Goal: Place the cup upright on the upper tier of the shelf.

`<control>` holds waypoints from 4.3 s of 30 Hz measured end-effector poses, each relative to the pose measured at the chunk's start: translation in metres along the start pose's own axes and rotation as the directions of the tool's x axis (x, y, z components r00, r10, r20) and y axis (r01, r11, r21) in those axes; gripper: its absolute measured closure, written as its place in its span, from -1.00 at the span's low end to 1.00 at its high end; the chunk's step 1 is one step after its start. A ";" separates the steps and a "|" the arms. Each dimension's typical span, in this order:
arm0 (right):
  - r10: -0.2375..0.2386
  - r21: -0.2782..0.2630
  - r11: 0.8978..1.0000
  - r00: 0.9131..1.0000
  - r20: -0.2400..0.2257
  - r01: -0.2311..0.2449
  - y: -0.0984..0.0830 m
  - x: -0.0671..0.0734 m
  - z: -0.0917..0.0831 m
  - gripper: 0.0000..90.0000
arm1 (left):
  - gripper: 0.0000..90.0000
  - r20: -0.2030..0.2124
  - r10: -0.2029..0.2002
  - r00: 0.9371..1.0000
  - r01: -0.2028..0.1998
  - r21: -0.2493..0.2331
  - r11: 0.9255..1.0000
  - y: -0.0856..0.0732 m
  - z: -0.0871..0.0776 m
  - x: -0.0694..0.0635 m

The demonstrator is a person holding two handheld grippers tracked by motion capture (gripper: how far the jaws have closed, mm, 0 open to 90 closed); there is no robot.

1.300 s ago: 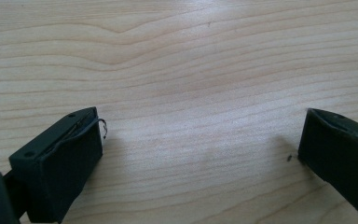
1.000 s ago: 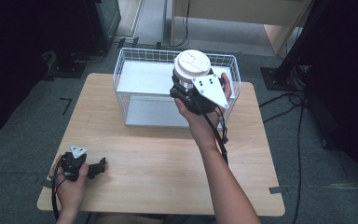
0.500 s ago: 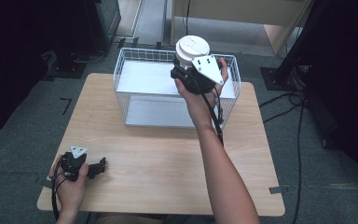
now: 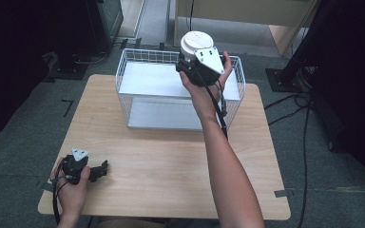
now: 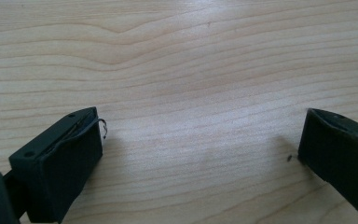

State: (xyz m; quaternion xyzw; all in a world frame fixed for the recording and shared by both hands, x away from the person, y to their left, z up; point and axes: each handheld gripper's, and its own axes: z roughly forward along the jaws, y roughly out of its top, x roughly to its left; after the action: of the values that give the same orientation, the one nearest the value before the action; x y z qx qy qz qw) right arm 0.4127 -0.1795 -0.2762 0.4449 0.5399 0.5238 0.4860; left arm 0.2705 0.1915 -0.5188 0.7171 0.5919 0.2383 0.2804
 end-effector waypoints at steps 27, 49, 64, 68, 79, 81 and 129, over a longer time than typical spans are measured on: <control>0.079 0.037 0.996 0.997 0.024 -0.080 -0.009 -0.018 0.021 -0.67 | -1.00 0.000 0.000 1.000 0.000 0.001 1.000 0.000 0.000 0.000; 0.046 0.075 0.996 0.999 -0.020 -0.044 -0.009 -0.027 0.005 -1.00 | -1.00 0.000 0.000 1.000 0.000 0.000 1.000 0.000 0.000 0.000; 0.025 0.072 0.997 0.999 -0.022 -0.023 -0.025 -0.031 -0.017 -1.00 | -1.00 0.000 0.000 1.000 0.000 -0.001 1.000 0.000 0.000 0.000; 0.036 0.064 0.997 0.999 -0.025 -0.034 -0.027 -0.035 -0.026 -1.00 | -1.00 0.000 0.000 1.000 0.000 0.000 1.000 0.000 0.000 0.000; 0.012 0.041 0.999 0.999 -0.036 -0.011 -0.032 -0.046 -0.052 -1.00 | -1.00 0.000 0.002 1.000 -0.002 0.001 1.000 0.000 0.000 0.000; 0.004 0.041 0.999 0.999 -0.042 -0.002 -0.035 -0.048 -0.060 -1.00 | -1.00 0.000 0.003 1.000 -0.003 0.003 1.000 0.000 0.000 0.000; 0.009 0.182 0.983 1.000 0.012 -0.011 -0.142 -0.108 -0.169 -1.00 | -1.00 0.000 0.003 1.000 -0.003 0.003 1.000 0.000 0.000 0.000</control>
State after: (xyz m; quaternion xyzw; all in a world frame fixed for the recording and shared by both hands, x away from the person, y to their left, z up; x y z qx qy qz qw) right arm 0.2637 -0.3163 -0.4154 0.4931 0.5808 0.4720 0.4436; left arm 0.2704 0.1917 -0.5187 0.7183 0.5913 0.2379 0.2789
